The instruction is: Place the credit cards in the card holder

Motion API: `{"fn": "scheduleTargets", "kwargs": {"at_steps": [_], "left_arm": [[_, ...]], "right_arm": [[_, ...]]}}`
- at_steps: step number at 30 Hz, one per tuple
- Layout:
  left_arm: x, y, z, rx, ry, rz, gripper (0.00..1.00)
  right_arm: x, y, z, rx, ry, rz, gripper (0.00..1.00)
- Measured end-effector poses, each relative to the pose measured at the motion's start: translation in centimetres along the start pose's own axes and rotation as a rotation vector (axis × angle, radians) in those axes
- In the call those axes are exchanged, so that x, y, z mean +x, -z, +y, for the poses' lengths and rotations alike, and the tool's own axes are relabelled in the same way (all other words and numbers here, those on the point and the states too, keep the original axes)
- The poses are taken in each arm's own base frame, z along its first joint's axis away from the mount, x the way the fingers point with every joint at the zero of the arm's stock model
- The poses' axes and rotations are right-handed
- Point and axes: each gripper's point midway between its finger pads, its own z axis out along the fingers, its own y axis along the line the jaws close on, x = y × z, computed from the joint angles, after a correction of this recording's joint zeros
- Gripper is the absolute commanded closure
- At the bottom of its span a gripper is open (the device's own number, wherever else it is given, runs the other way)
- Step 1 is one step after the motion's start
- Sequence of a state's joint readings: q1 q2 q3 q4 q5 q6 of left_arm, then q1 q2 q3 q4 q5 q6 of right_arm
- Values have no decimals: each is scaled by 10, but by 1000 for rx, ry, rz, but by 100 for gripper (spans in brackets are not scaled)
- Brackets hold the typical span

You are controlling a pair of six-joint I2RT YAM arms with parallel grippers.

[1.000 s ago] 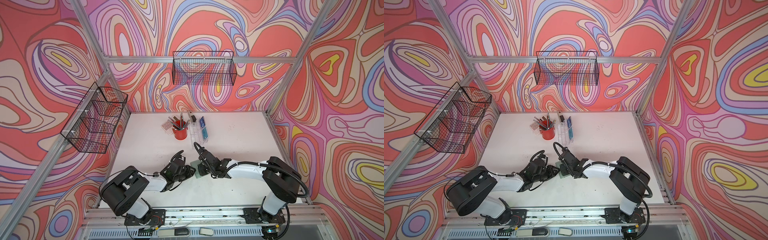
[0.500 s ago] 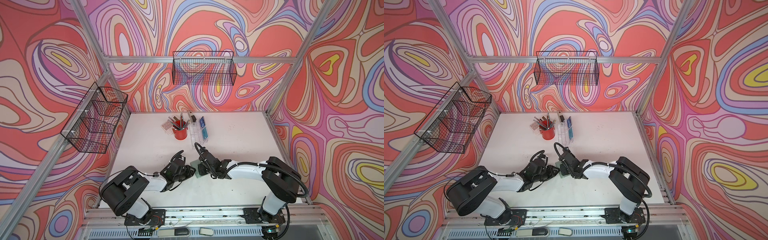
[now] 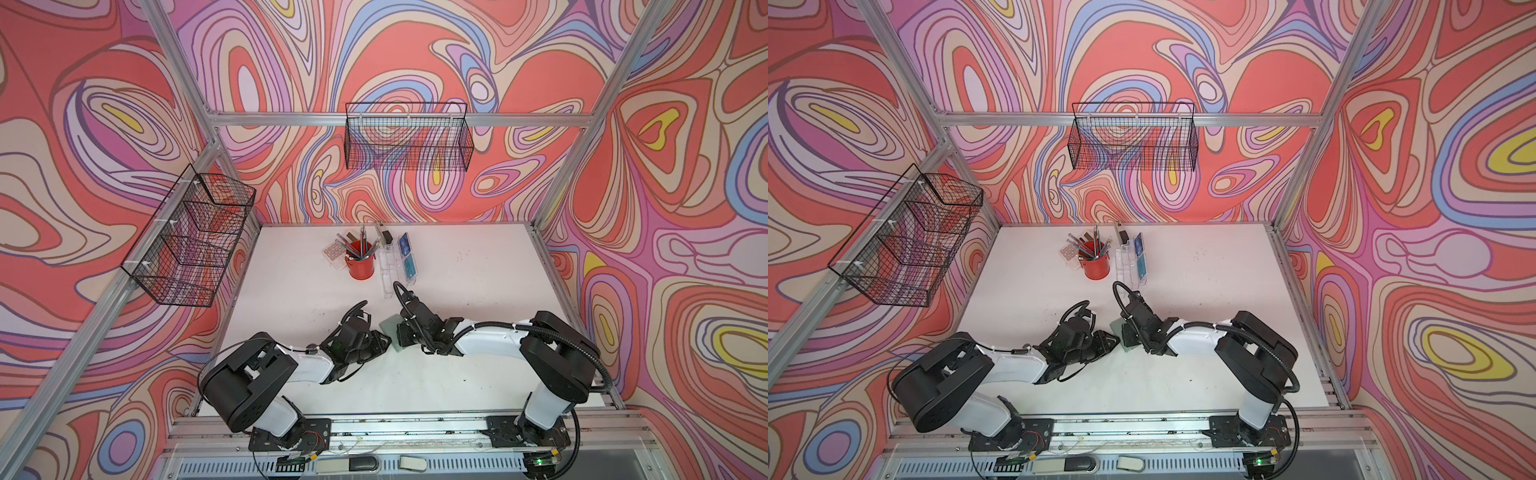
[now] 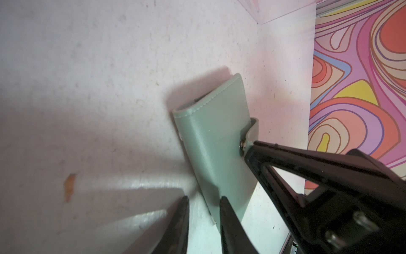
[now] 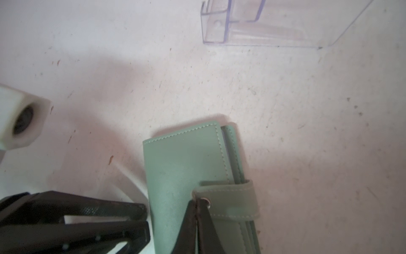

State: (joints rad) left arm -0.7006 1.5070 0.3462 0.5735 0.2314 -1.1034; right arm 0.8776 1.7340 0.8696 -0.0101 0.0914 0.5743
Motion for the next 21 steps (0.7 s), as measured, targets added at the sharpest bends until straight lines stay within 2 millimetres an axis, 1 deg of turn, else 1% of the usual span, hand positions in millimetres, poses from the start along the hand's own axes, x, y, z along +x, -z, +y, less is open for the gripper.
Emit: {"fn": "scheduleTargets", "kwargs": {"at_steps": [8, 12, 18, 21], "left_arm": [[0, 0, 0, 0, 0, 0, 72], [0, 1, 0, -3, -3, 1, 72], [-2, 8, 4, -67, -23, 12, 70], [-11, 15, 4, -108, -41, 4, 71]], "right_arm": [[-12, -12, -4, -76, -50, -4, 100], [-16, -15, -4, -110, -63, 0, 100], [-19, -16, -3, -141, -77, 18, 100], [-19, -17, -3, -148, -80, 24, 100]]}}
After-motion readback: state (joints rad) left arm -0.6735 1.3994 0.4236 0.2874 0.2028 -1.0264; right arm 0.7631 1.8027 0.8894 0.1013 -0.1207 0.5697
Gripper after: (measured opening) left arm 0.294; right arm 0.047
